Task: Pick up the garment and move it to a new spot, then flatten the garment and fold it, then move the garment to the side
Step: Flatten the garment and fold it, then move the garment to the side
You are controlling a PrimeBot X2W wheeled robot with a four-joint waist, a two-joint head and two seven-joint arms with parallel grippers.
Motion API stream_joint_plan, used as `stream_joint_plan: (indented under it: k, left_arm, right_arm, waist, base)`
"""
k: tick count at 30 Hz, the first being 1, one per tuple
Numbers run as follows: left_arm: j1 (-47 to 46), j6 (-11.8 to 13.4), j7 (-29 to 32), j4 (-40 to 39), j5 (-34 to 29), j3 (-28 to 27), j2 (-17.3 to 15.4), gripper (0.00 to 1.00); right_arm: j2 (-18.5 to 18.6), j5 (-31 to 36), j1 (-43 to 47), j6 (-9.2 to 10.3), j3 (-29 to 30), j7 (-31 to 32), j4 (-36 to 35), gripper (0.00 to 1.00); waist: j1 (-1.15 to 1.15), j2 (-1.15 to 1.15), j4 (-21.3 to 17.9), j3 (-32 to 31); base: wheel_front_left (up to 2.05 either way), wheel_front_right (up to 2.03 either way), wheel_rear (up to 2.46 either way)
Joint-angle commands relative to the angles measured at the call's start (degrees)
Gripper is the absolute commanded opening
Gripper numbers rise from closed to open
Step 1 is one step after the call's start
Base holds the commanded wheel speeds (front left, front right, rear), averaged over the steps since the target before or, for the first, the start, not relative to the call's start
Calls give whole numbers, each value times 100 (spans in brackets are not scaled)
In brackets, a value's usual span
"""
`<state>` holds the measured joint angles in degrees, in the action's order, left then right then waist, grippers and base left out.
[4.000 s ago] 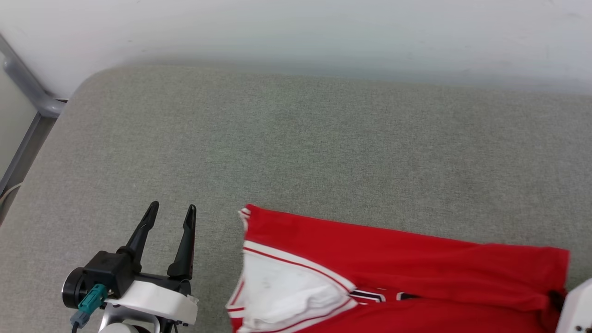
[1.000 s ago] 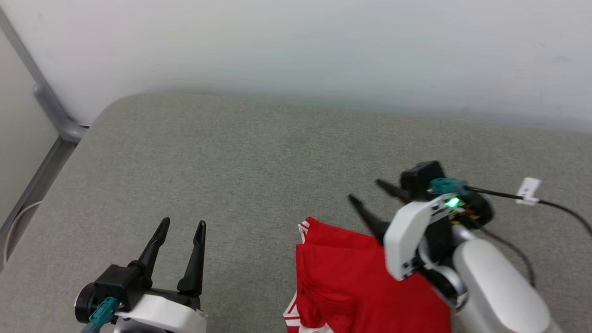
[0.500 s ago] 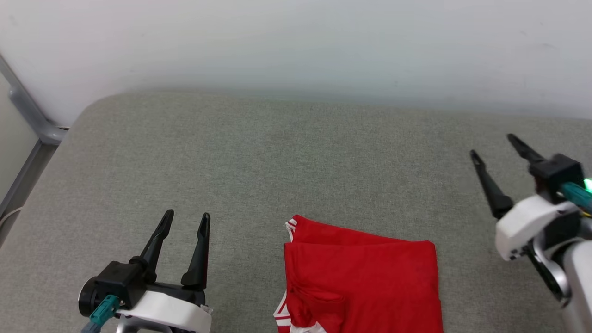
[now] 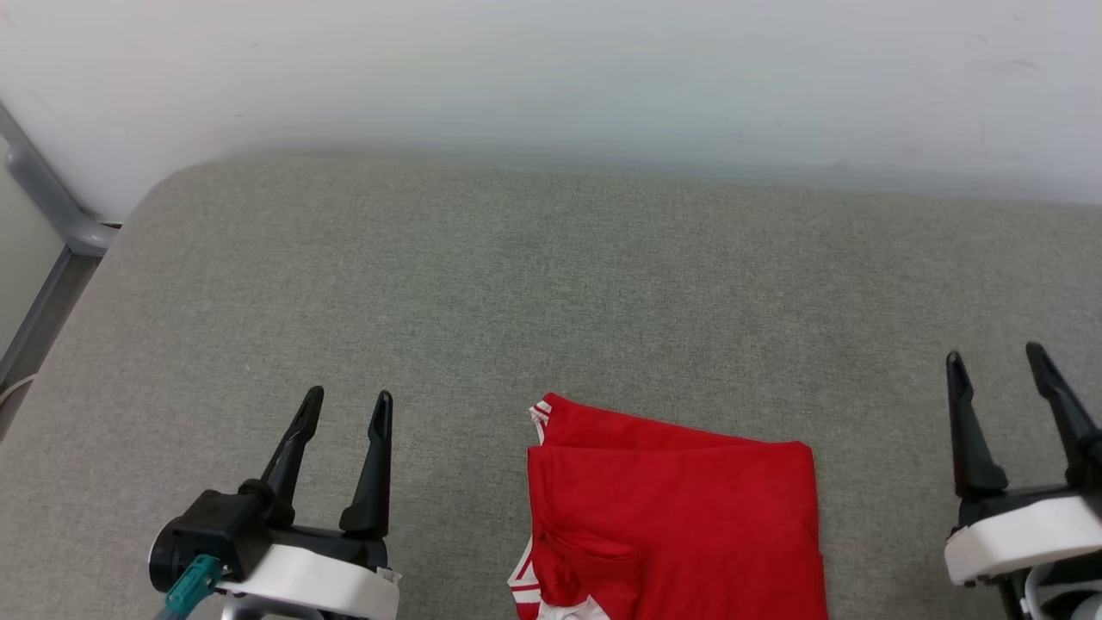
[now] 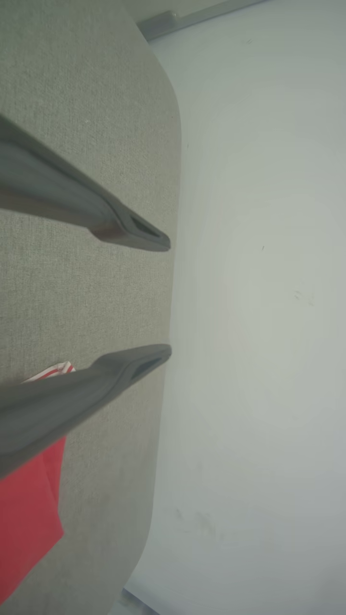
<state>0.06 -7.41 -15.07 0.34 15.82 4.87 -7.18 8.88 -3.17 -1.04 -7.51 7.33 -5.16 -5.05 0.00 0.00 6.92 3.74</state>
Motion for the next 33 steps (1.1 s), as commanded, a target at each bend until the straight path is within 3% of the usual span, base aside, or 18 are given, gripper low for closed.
stream_joint_plan:
  k: [1, 5, 13, 23, 33]
  left_arm:
    - [102, -11, -12, -39, -54, -10, 17, 100]
    - [155, -11, -12, -67, -116, 39, 15, 100]
    - [39, -11, -12, -63, -102, 115, -21, 100]
    - [-68, -11, -11, 5, -116, 187, -13, 100]
    - [-269, -11, -11, 49, -94, 295, 67, 100]
  right_arm:
    - [-153, 74, 143, 5, 42, -87, 14, 100]
    - [-351, 147, 235, 5, -16, -165, 126, 100]
    - [-226, 38, 191, 5, -107, 260, 131, 100]
    - [165, -938, 391, 5, -799, 2895, 43, 100]
    - [16, -1275, 363, 4, -844, 5132, -191, 100]
  waist:
    - [0, 0, -5, 6]
    - [0, 0, -21, 6]
    - [0, 0, -7, 61]
    - [0, 0, 153, 292]
    - [0, 0, 447, 671]
  base:
    - [0, 0, 0]
    - [0, 0, 0]
    - [0, 0, 0]
    - [0, 0, 0]
    - [0, 0, 0]
